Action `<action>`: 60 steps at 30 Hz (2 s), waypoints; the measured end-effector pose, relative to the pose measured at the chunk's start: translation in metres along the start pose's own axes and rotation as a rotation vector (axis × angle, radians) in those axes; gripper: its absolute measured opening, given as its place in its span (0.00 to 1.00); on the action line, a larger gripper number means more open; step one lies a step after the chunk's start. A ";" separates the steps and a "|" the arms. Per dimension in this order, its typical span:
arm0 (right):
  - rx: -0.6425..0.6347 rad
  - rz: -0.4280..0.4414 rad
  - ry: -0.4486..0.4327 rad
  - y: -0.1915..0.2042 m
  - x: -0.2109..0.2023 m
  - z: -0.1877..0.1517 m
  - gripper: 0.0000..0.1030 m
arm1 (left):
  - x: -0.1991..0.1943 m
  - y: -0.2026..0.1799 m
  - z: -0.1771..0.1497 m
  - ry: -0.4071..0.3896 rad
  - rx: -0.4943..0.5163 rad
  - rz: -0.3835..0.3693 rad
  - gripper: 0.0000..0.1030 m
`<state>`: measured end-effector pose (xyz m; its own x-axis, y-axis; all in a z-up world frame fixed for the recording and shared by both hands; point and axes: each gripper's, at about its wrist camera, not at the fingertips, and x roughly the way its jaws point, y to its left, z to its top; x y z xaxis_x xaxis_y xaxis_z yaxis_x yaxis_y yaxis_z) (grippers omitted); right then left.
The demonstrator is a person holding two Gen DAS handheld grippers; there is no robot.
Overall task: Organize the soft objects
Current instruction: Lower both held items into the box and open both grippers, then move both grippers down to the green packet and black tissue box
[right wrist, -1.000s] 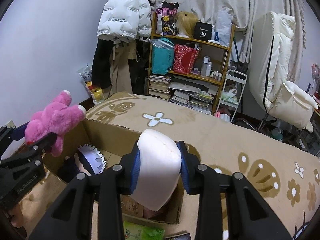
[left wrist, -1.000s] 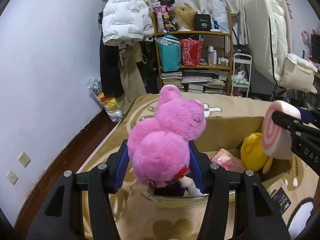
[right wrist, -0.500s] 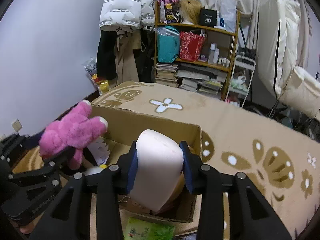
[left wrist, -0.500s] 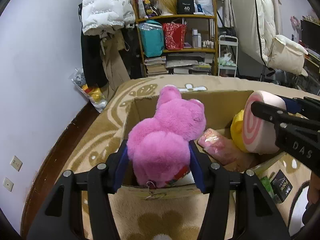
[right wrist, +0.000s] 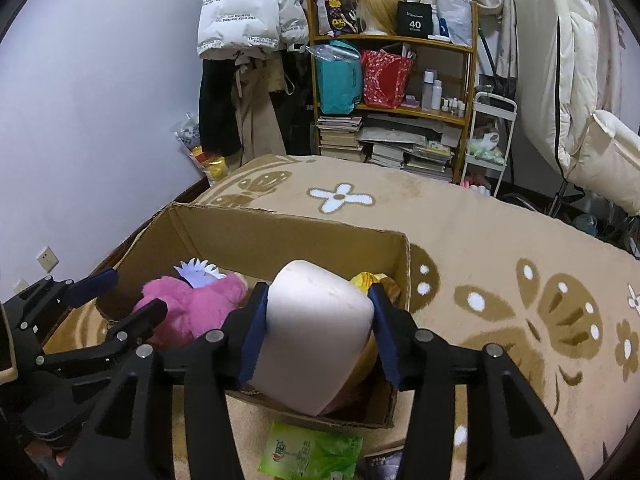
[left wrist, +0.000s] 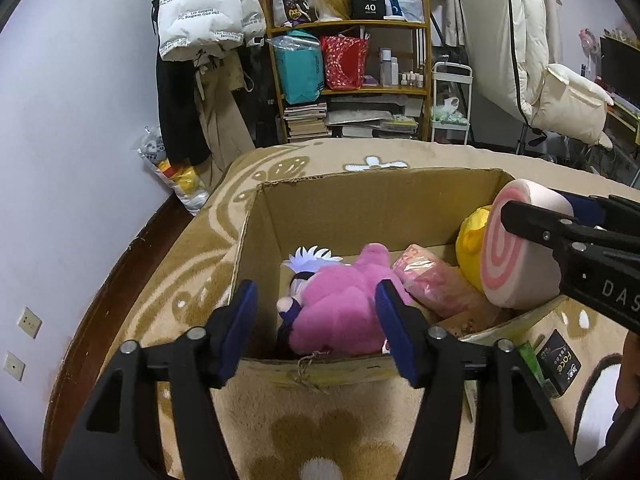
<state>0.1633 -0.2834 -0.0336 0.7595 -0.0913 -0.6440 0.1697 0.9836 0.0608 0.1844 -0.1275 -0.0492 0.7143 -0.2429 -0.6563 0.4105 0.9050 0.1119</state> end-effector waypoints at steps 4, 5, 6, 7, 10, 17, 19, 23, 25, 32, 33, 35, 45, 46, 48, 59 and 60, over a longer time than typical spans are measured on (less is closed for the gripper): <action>0.017 0.018 -0.016 -0.003 -0.010 0.001 0.69 | -0.006 -0.001 0.000 -0.006 0.003 0.011 0.72; 0.018 0.019 -0.020 -0.003 -0.013 0.002 0.70 | -0.008 -0.001 0.000 -0.007 0.005 0.012 0.74; 0.018 0.022 -0.022 -0.003 -0.015 0.003 0.72 | -0.011 -0.001 -0.001 -0.011 0.008 0.016 0.78; 0.020 0.024 -0.021 -0.003 -0.017 0.005 0.74 | -0.014 -0.003 -0.001 -0.018 0.014 0.026 0.80; 0.034 0.021 -0.025 -0.004 -0.023 0.005 0.86 | -0.021 -0.004 -0.002 -0.025 0.026 0.048 0.87; 0.093 0.013 -0.023 -0.015 -0.045 0.002 0.97 | -0.041 -0.002 -0.009 -0.009 -0.017 0.073 0.97; 0.109 0.017 -0.022 -0.021 -0.053 0.001 0.97 | -0.049 -0.003 -0.011 -0.008 -0.011 0.082 0.97; 0.125 0.010 -0.021 -0.029 -0.068 0.000 0.97 | -0.063 -0.007 -0.013 -0.005 -0.004 0.096 0.97; 0.121 0.000 -0.021 -0.032 -0.076 -0.002 0.97 | -0.069 -0.009 -0.015 -0.004 -0.004 0.093 0.97; 0.096 -0.048 -0.001 -0.044 -0.098 -0.016 0.97 | -0.090 -0.024 -0.015 -0.003 -0.003 0.080 0.97; 0.095 -0.052 0.005 -0.046 -0.100 -0.018 0.97 | -0.093 -0.027 -0.015 -0.001 -0.007 0.073 0.97; 0.098 -0.057 0.018 -0.049 -0.103 -0.024 0.97 | -0.096 -0.033 -0.016 0.003 -0.003 0.073 0.97; 0.097 -0.042 0.080 -0.057 -0.111 -0.044 0.97 | -0.104 -0.059 -0.022 0.023 0.033 0.063 0.97; 0.100 -0.041 0.084 -0.057 -0.111 -0.045 0.97 | -0.103 -0.061 -0.023 0.026 0.036 0.059 0.97; 0.110 -0.034 0.091 -0.060 -0.111 -0.047 0.97 | -0.102 -0.067 -0.025 0.033 0.044 0.051 0.97; 0.152 -0.025 0.161 -0.074 -0.091 -0.062 0.97 | -0.079 -0.093 -0.034 0.079 0.079 0.013 0.97; 0.160 -0.025 0.170 -0.076 -0.088 -0.064 0.97 | -0.076 -0.095 -0.035 0.084 0.078 0.009 0.97</action>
<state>0.0434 -0.3400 -0.0300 0.6392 -0.0741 -0.7655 0.2946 0.9430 0.1547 0.0711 -0.1827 -0.0362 0.6694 -0.2021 -0.7149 0.4497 0.8762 0.1733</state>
